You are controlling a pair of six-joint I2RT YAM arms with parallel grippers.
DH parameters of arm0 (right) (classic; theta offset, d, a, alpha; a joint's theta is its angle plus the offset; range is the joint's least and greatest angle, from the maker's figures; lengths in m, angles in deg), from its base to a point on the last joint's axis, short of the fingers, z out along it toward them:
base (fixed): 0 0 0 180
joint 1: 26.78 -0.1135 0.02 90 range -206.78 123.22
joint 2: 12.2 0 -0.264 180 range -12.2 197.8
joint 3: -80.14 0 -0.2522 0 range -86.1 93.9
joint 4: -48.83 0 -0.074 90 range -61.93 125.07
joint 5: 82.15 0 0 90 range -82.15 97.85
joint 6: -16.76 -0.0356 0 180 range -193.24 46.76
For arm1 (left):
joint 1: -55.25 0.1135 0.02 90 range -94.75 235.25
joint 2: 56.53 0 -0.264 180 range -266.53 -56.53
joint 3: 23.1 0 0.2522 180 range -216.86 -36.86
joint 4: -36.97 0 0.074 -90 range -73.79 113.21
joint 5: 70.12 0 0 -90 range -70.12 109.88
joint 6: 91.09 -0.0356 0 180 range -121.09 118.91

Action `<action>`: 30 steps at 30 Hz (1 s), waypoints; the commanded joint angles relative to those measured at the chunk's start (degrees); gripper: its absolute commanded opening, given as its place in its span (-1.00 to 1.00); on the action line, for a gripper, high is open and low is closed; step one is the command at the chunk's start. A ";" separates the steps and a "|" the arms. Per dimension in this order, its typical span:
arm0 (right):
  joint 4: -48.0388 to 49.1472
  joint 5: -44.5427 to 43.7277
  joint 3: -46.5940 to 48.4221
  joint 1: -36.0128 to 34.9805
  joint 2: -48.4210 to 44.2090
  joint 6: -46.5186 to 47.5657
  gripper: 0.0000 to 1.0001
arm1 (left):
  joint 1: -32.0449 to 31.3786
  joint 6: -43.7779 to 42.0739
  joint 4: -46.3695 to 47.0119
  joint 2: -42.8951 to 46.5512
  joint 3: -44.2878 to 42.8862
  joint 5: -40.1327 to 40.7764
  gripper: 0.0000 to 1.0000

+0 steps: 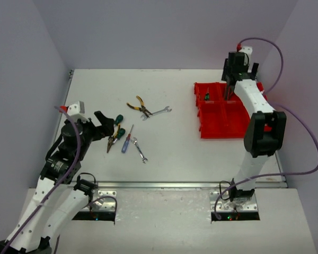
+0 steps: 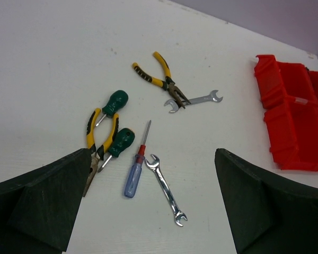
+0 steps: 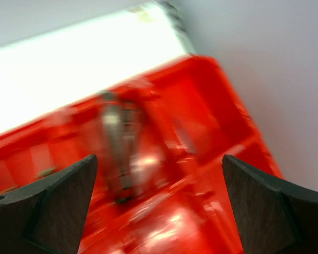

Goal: Sort the tools into containers

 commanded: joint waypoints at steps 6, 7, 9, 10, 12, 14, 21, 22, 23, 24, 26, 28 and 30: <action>-9.68 27.24 -15.60 -19.24 -24.09 -11.37 0.98 | -0.48 -1.72 -1.30 -27.67 -6.75 -8.74 1.00; -8.79 29.60 -19.58 -20.62 -26.57 -11.15 0.98 | -0.48 -2.01 -1.54 -30.62 -7.42 -10.18 1.00; -9.18 32.80 -24.77 -22.26 -32.03 -11.92 0.98 | -0.51 -2.73 -2.53 -38.09 -9.24 -10.59 1.00; -9.32 35.20 -28.31 -22.85 -34.06 -11.81 0.98 | -0.57 -3.07 -3.16 -40.71 -9.98 -10.42 0.98; -9.89 37.87 -30.99 -23.21 -38.19 -11.28 0.98 | -0.57 -4.07 -3.99 -46.28 -11.64 -11.01 0.95; -10.53 41.46 -36.65 -23.30 -43.30 -10.08 0.98 | -0.57 -4.31 -5.29 -51.37 -13.47 -10.34 0.74; -12.76 46.77 -44.80 -23.30 -55.98 -7.17 0.98 | -0.69 -3.84 -5.30 -60.76 -14.60 -10.73 0.08; -12.42 48.18 -46.17 -23.30 -58.19 -6.71 0.98 | -0.73 -3.38 -4.69 -62.02 -14.07 -10.81 0.04; -12.24 48.78 -47.01 -23.25 -59.50 -6.59 0.98 | -0.75 -2.90 -3.84 -62.81 -13.61 -10.43 0.01; -12.08 49.21 -47.47 -23.21 -60.43 -6.73 0.98 | -0.82 -2.29 -3.24 -63.43 -13.08 -10.22 -0.03; -11.54 50.46 -48.18 -23.30 -61.70 -6.90 0.98 | -1.34 -1.31 -1.75 -64.64 -12.15 -10.69 -0.12; -10.83 51.69 -48.53 -23.30 -62.14 -7.08 0.98 | -2.91 -0.13 -1.21 -66.01 -11.98 -9.75 -0.17; -10.98 52.33 -48.53 -23.30 -61.98 -7.15 0.98 | -4.01 0.55 -1.14 -67.08 -12.05 -9.12 -0.27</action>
